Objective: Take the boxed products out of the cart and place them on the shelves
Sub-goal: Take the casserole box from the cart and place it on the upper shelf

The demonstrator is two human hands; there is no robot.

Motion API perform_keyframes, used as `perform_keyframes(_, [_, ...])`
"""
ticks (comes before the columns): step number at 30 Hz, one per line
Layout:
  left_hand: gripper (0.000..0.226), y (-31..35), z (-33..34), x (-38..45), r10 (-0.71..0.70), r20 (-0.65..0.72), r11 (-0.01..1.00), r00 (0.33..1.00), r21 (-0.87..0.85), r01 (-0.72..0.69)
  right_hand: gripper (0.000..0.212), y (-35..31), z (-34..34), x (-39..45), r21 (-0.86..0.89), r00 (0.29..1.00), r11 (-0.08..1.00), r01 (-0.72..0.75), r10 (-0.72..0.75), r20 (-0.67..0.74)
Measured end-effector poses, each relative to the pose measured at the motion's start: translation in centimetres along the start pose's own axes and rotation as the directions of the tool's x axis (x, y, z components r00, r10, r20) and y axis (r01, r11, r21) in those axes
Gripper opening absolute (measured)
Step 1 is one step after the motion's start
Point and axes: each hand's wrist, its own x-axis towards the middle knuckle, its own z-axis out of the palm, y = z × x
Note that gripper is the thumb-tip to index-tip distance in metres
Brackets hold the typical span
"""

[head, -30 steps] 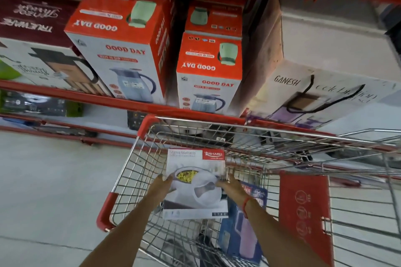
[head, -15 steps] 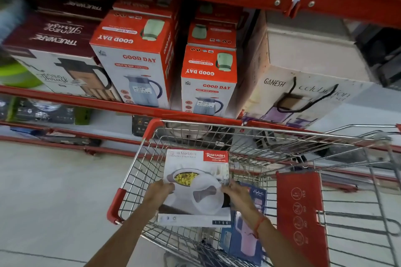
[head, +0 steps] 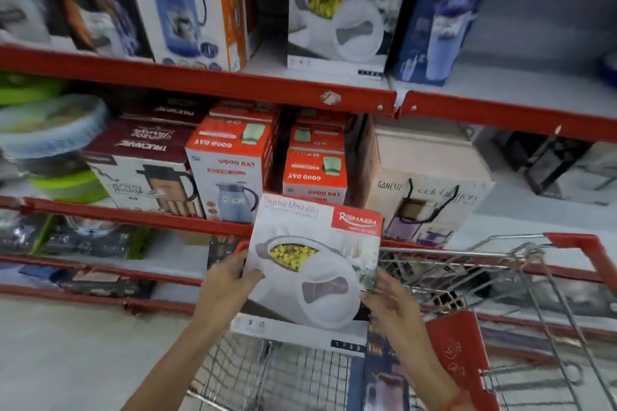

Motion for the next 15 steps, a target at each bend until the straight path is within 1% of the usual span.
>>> perform_keyframes(2, [0.032, 2.5, -0.7, -0.3, 0.087, 0.001, 0.995, 0.996, -0.056, -0.087, 0.053, -2.9, -0.5, -0.3, 0.013, 0.995, 0.995, 0.098, -0.098, -0.033])
perform_keyframes(4, [0.032, 5.2, -1.3, -0.4, 0.158, -0.031, 0.981, 0.987, -0.107, -0.161, 0.048, -6.1, -1.0, -0.3, 0.033, 0.981, 0.981, 0.190, -0.188, -0.054])
perform_keyframes(6, [0.029, 7.8, -1.8, -0.2, 0.240, -0.072, 0.956, 0.968, -0.156, -0.248, 0.044, -9.1, -1.6, -0.1, 0.044, 0.959, 0.959, 0.279, -0.275, -0.070])
perform_keyframes(8, [0.030, 10.5, -2.1, 0.2, 0.325, -0.112, 0.921, 0.939, -0.189, -0.341, 0.045, -12.1, -2.1, 0.4, 0.076, 0.929, 0.927, 0.367, -0.360, -0.087])
perform_keyframes(11, [0.035, 14.6, -2.3, 1.2, 0.435, -0.184, 0.847, 0.882, -0.250, -0.470, 0.041, -16.7, -2.8, 1.6, 0.120, 0.861, 0.854, 0.506, -0.492, -0.131])
perform_keyframes(13, [0.039, 17.4, -2.3, 2.5, 0.498, -0.228, 0.793, 0.836, -0.271, -0.546, 0.037, -19.5, -3.3, 2.8, 0.139, 0.799, 0.790, 0.598, -0.574, -0.179])
perform_keyframes(15, [0.040, 20.0, -2.1, 4.2, 0.546, -0.268, 0.739, 0.794, -0.293, -0.607, 0.039, -22.5, -3.6, 4.4, 0.134, 0.732, 0.724, 0.677, -0.642, -0.228])
